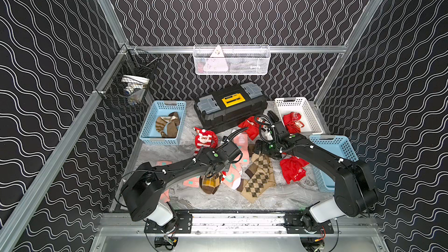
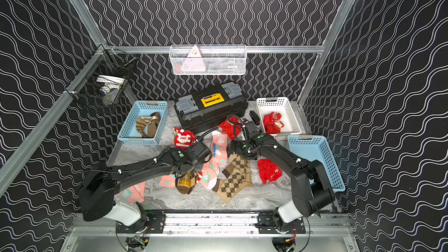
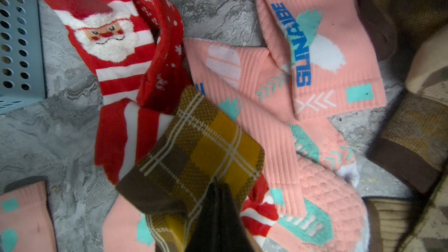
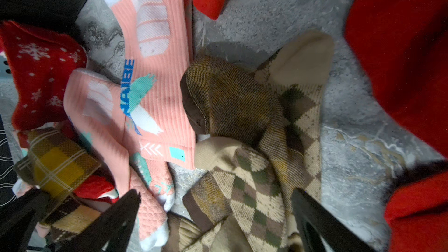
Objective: Sort the socks into the basket by color
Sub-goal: Pick up the sock at the center of the board.
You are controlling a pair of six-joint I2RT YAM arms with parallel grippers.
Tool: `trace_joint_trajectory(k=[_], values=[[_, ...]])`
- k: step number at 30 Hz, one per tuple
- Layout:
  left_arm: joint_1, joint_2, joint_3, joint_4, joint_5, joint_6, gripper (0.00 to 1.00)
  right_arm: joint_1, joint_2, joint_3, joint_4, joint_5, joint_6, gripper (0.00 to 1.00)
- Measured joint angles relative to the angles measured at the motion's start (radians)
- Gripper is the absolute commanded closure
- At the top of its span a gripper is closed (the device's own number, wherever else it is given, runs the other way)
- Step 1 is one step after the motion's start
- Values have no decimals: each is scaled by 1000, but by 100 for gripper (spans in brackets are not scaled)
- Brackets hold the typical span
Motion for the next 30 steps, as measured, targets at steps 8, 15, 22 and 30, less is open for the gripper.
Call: trace_joint_trajectory(k=[8,15,22,30], values=[[-4,-127,-13,6,-2,15,100,0,1,0,0,0,0,1],[-5,-244,6,-14,-13,14,100,0,3,0,0,-1,0,1],[-5,-307,123,-56,-51,16,100,23,3,2,0,-2,0,1],[85,-294,250,-92,-57,54,100,29,2,6,0,-4,3,1]])
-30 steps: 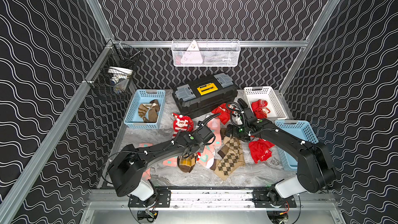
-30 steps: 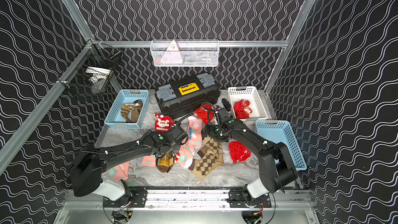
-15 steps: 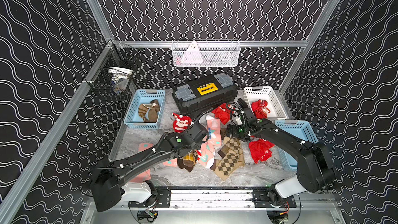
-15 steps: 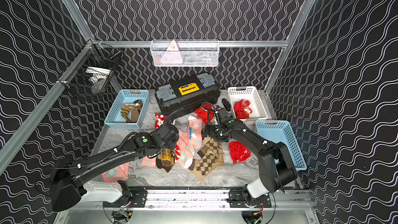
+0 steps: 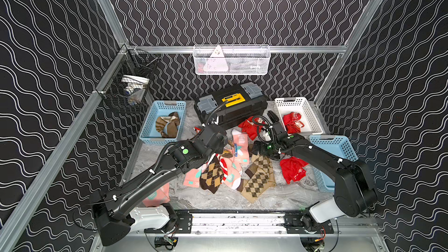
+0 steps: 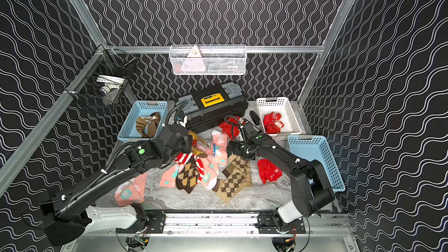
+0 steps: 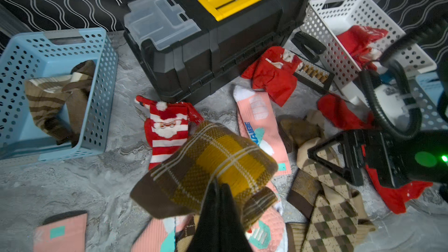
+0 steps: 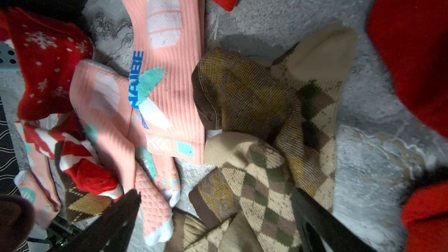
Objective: Sort the socks into the basket by color
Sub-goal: Pick up the sock at the center of the board.
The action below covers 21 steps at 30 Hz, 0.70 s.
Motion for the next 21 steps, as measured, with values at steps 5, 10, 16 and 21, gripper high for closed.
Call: trace_joint_trajectory(k=[5,10,16,21], values=[[190,31,59,0,56,52,100,0,-19,0,-1,5,0,1],[402,109,145,6,121,129,100,0,-47,-1,-7,13,0,1],[623,222,261,42,180,204,100,0,-77,-2,-31,20,0,0],[740,343,343,88,207,254,100,0,-84,5,-56,37,-4,0]])
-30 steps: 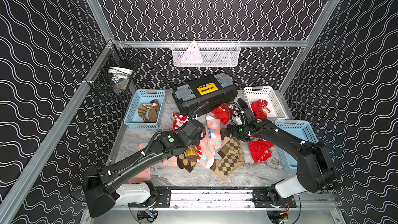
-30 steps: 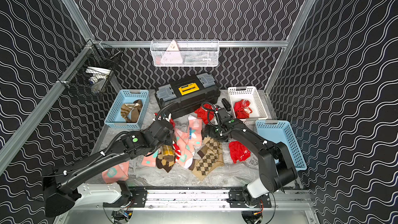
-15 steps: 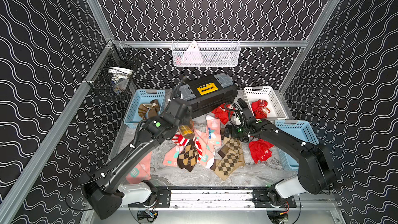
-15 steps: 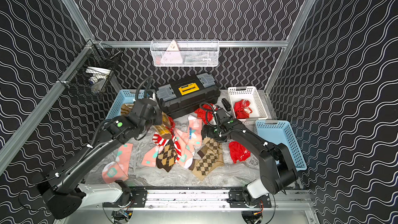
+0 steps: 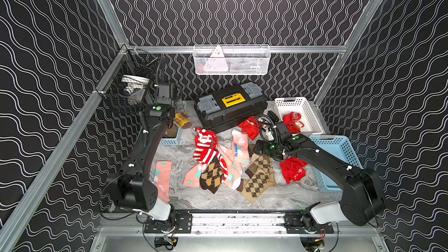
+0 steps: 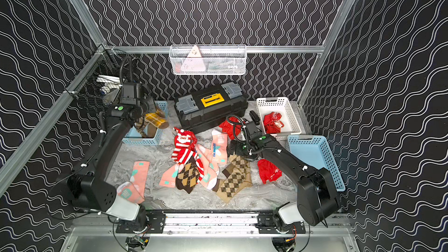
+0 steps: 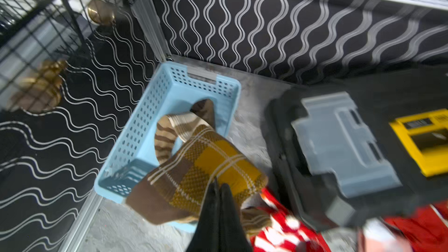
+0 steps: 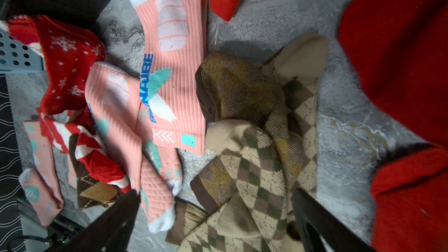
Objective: Sort the socks into the basket by color
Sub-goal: Pick up the sock at the center of the board, then place the sock in the bin.
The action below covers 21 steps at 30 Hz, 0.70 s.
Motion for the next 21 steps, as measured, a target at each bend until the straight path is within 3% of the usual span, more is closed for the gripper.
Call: trace_joint_trajectory(k=[7,21], values=[[117,145,44,77,-6,53,100,0,31,29,-24,9,-19,0],[158,362,-87,140,2,72,100,0,76,56,-38,13,-26,0]])
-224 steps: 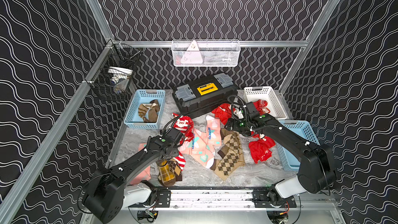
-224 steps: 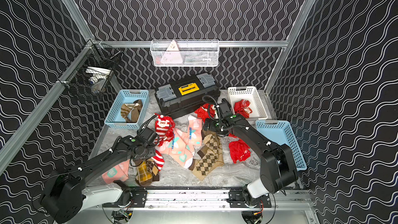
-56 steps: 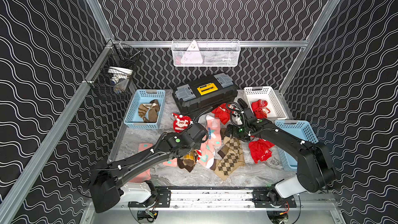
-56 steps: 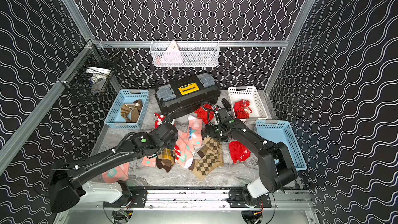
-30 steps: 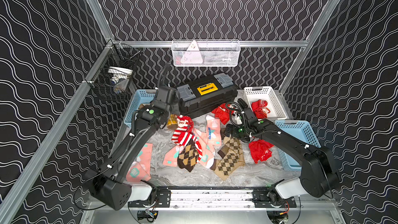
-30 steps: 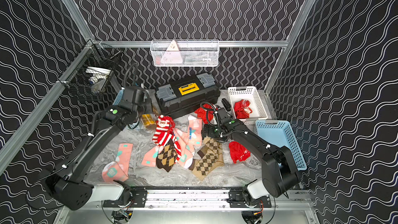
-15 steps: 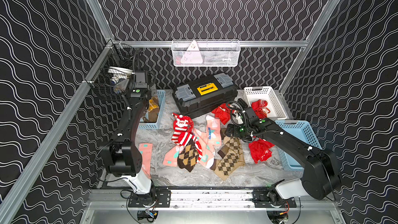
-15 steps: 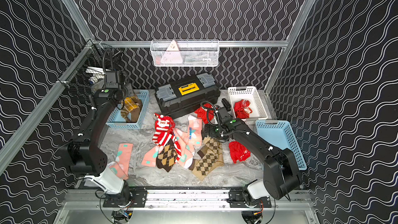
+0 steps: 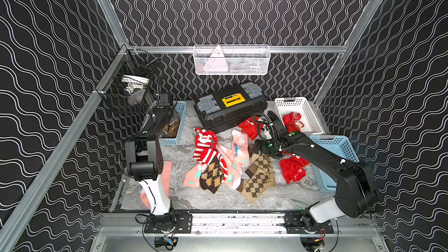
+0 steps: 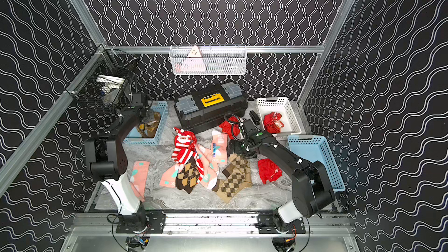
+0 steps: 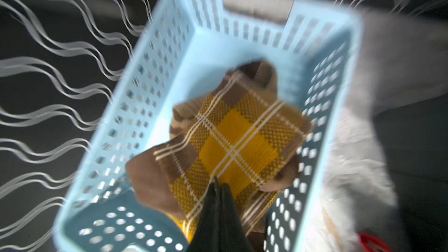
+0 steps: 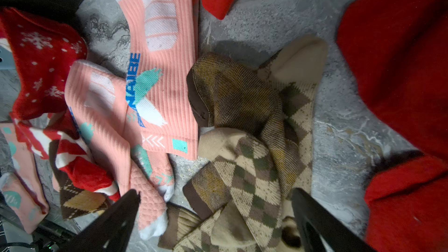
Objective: Sort the socks into the basket by color
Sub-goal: Place the sock in the bin.
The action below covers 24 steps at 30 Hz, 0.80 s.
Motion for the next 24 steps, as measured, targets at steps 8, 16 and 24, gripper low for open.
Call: trace_joint_trajectory(k=[8,16,24], values=[[5,54,-38,0,28,-26,84,0,-25,0,-14,17,0,0],[5,-14,-93,18,93,-47,37,0,-55,0,-45,40,0,0],[5,-196,-116,31,184,-84,29,0,-70,-1,-58,52,0,1]])
